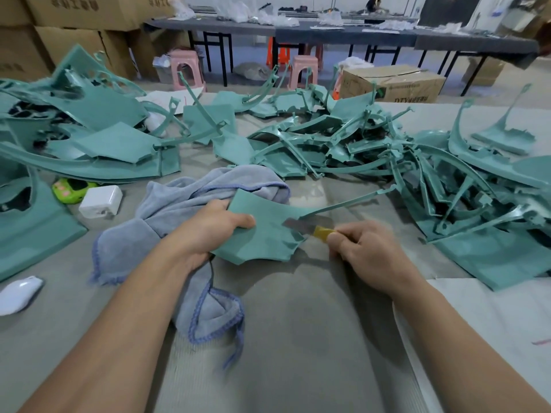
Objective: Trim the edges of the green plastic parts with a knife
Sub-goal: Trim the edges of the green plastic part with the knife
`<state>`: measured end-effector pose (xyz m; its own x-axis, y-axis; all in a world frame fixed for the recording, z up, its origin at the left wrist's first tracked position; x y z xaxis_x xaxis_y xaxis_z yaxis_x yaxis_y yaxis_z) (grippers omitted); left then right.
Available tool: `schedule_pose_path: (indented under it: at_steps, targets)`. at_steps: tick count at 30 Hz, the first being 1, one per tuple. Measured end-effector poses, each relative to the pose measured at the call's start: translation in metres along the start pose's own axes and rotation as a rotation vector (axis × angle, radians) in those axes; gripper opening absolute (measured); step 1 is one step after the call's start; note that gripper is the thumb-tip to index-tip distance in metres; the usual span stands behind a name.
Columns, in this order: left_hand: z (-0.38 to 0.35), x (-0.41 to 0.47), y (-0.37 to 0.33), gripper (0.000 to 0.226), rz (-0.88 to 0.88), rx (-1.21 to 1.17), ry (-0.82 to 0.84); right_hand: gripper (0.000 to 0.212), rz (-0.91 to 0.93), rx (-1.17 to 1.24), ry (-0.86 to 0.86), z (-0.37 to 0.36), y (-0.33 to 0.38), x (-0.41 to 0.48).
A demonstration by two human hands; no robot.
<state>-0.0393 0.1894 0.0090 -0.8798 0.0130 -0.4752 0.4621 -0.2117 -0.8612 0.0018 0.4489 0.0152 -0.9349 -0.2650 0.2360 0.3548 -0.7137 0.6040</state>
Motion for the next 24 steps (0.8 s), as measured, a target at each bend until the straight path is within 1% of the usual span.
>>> schedule_pose_path:
  at_steps: [2,4,7,9,12,13,15,16,18,19,20,21,22,23,24]
  targets:
    - [0.001,0.000,-0.001,0.011,0.004,-0.004,-0.003,0.040,-0.024,-0.081,-0.017,-0.001,0.000,0.002]
    - [0.000,0.000,-0.001,0.011,0.002,0.000,-0.010,0.042,-0.064,-0.100,-0.098,0.005,-0.003,0.003]
    - [0.000,-0.001,-0.001,0.009,-0.002,0.006,-0.023,0.038,-0.078,0.011,-0.170,0.009,-0.009,0.000]
    - [-0.002,-0.005,-0.001,0.007,0.003,-0.027,-0.018,0.036,-0.057,0.113,-0.189,0.010,-0.007,-0.004]
    - [-0.009,-0.009,0.002,0.017,0.051,-0.218,0.024,0.031,0.017,0.302,-0.138,0.008,0.003,-0.010]
    - [-0.011,-0.010,0.002,0.017,0.068,-0.280,0.031,0.029,0.041,0.334,-0.100,0.006,0.006,-0.012]
    - [-0.012,-0.011,0.002,0.017,0.093,-0.359,0.042,0.029,0.075,0.319,-0.011,0.001,0.011,-0.013]
    - [-0.012,-0.011,0.003,0.017,0.100,-0.374,0.049,0.030,0.073,0.292,0.004,0.000,0.010,-0.013]
    - [-0.012,-0.010,0.001,0.016,0.096,-0.373,0.040,0.033,0.041,0.197,-0.076,0.006,0.005,-0.010]
    - [-0.012,-0.010,0.001,0.016,0.092,-0.369,0.024,0.035,0.026,0.187,-0.127,0.010,0.004,-0.010]
    - [-0.012,-0.009,0.000,0.015,0.086,-0.358,0.006,0.036,0.030,0.242,-0.157,0.013,0.004,-0.010]
    - [-0.012,-0.008,-0.001,0.015,0.082,-0.346,-0.008,0.036,0.045,0.343,-0.159,0.013,0.005,-0.010]
    - [-0.012,-0.007,-0.002,0.015,0.080,-0.342,-0.018,0.035,0.056,0.415,-0.123,0.010,0.006,-0.009]
    - [-0.012,-0.007,-0.002,0.014,0.082,-0.350,-0.021,0.034,0.065,0.411,-0.070,0.007,0.008,-0.010]
    - [-0.012,-0.006,-0.001,0.014,0.087,-0.365,-0.020,0.034,0.061,0.330,-0.041,0.004,0.008,-0.010]
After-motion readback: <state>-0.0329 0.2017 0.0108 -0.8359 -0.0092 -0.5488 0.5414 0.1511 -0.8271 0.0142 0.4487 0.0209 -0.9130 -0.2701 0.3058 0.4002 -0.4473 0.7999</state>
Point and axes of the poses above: each hand's wrist, its own x-axis towards the middle knuckle, its own z-axis out of the back of the hand, y = z × x, the point moved 5 cm from there along x, towards the middle knuckle, and after that the axes turned 11 degrees about z, right-handed, at the moved point
